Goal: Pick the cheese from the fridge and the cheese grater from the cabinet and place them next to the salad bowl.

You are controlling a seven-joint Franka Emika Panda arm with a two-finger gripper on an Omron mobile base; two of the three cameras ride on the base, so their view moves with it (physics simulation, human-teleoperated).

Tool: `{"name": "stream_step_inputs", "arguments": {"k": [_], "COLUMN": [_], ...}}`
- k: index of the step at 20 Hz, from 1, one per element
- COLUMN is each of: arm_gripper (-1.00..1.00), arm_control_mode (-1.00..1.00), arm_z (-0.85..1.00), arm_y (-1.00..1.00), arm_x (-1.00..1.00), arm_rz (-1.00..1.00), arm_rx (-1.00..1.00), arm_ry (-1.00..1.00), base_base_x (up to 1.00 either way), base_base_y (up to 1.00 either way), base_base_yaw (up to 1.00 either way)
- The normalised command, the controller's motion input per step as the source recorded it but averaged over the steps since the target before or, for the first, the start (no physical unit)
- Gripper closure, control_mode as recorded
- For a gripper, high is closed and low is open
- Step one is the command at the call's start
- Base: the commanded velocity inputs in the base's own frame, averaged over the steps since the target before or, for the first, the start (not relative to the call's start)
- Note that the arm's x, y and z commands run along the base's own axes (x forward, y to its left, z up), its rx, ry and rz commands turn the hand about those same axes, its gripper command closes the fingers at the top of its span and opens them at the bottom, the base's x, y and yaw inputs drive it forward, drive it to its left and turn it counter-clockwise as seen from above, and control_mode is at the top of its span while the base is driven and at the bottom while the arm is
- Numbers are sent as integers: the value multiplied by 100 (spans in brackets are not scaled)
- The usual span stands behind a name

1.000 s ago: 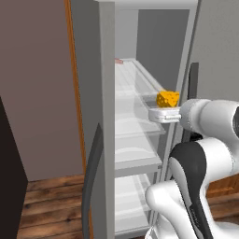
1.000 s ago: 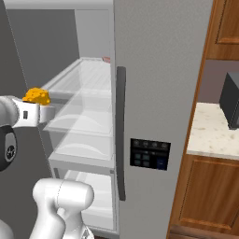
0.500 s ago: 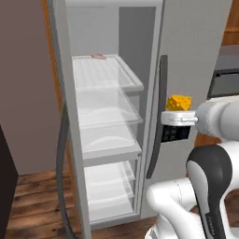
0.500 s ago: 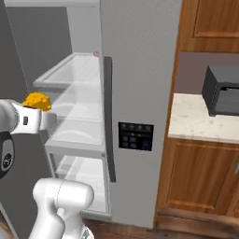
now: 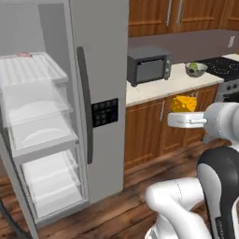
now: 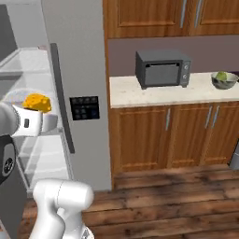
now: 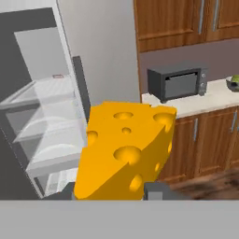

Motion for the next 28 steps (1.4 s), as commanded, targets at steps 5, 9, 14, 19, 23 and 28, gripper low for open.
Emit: {"name": "stream_step_inputs", "arguments": {"k": [5,9,14,19,23,28], "arm_gripper": [100,100,100,100,100,100], "arm_control_mode": [100,100,100,100,100,100], "arm_z": [0,0,0,0,0,0], "arm_y": [0,0,0,0,0,0], "arm_x": [0,0,0,0,0,0], "arm_rz": [0,0,0,0,0,0], "arm_rx": [0,0,0,0,0,0], "arm_ry": [0,0,0,0,0,0], "base_base_x": [-21,33,38,75,100,100], "base_base_y": [-48,-100,-100,-73,-1,-7], "base_base_yaw": [-75,-22,3,4,0,0]}}
